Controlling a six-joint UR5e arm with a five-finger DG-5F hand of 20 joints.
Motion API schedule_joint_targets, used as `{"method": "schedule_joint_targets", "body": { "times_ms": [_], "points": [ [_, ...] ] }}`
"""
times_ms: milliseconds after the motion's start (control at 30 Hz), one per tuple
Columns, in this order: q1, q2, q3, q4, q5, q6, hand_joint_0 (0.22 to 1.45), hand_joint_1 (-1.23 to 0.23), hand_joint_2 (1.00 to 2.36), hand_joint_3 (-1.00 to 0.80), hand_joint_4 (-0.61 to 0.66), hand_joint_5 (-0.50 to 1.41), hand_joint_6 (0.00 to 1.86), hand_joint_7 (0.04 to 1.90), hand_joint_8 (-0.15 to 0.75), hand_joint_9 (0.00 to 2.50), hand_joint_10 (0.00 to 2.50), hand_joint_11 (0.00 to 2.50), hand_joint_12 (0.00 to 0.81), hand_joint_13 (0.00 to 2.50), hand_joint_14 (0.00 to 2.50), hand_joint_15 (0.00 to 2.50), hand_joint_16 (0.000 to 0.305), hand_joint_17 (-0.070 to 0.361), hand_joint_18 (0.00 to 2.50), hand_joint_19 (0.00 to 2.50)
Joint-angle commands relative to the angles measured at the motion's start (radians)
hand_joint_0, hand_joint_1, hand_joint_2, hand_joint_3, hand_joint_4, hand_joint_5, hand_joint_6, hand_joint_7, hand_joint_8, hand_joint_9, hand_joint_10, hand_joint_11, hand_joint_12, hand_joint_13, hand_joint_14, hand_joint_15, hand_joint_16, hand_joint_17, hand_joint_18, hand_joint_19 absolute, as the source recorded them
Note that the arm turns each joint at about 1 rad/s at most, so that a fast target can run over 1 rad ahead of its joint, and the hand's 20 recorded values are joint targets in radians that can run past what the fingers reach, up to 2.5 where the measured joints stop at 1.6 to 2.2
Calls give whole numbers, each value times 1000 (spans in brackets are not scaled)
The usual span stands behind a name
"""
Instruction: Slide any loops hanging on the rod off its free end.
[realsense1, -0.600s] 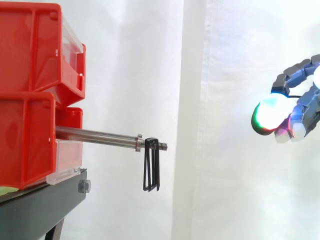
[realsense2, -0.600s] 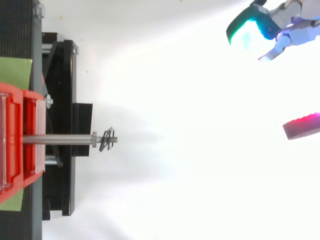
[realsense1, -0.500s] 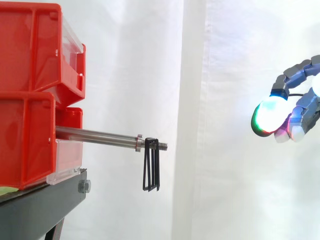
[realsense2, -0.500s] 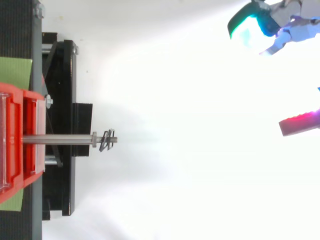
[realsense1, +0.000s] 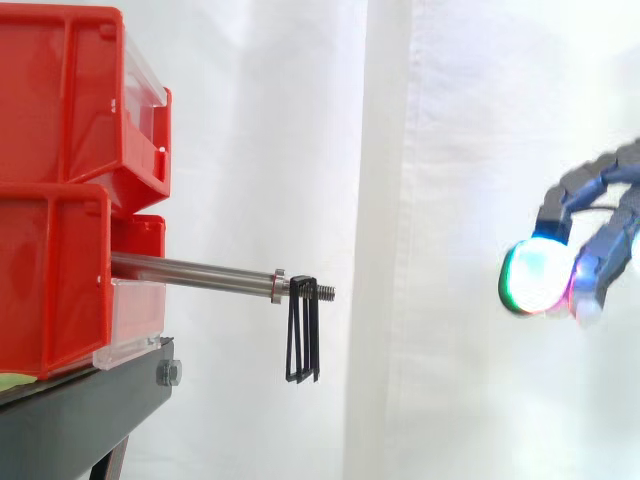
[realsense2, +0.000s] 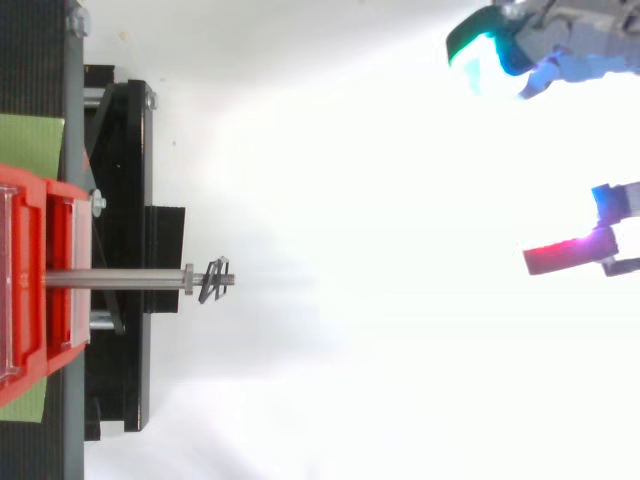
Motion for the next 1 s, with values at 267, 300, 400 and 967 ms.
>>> {"method": "schedule_joint_targets", "body": {
  "times_ms": [267, 300, 400, 967],
  "points": [
    [-3, -108, 0, 120, 9, -9, 445, -821, 1000, -500, 289, -188, 502, 871, 297, 693, 18, 517, 403, 593, 9, 234, 57, 128, 611, 235],
    [0, -111, 0, 157, 22, -24, 435, -827, 1000, -500, 290, -194, 502, 880, 299, 675, 18, 528, 411, 588, 8, 233, 58, 131, 613, 238],
    [2, -116, 0, 180, 44, -52, 419, -819, 1000, -500, 294, -199, 502, 887, 301, 641, 16, 529, 420, 577, 10, 237, 60, 136, 617, 236],
    [28, -346, 49, 542, 61, -75, 415, -687, 1000, -500, 312, -190, 502, 886, 324, 618, 15, 526, 437, 538, 9, 242, 64, 143, 579, 234]
  ]
}}
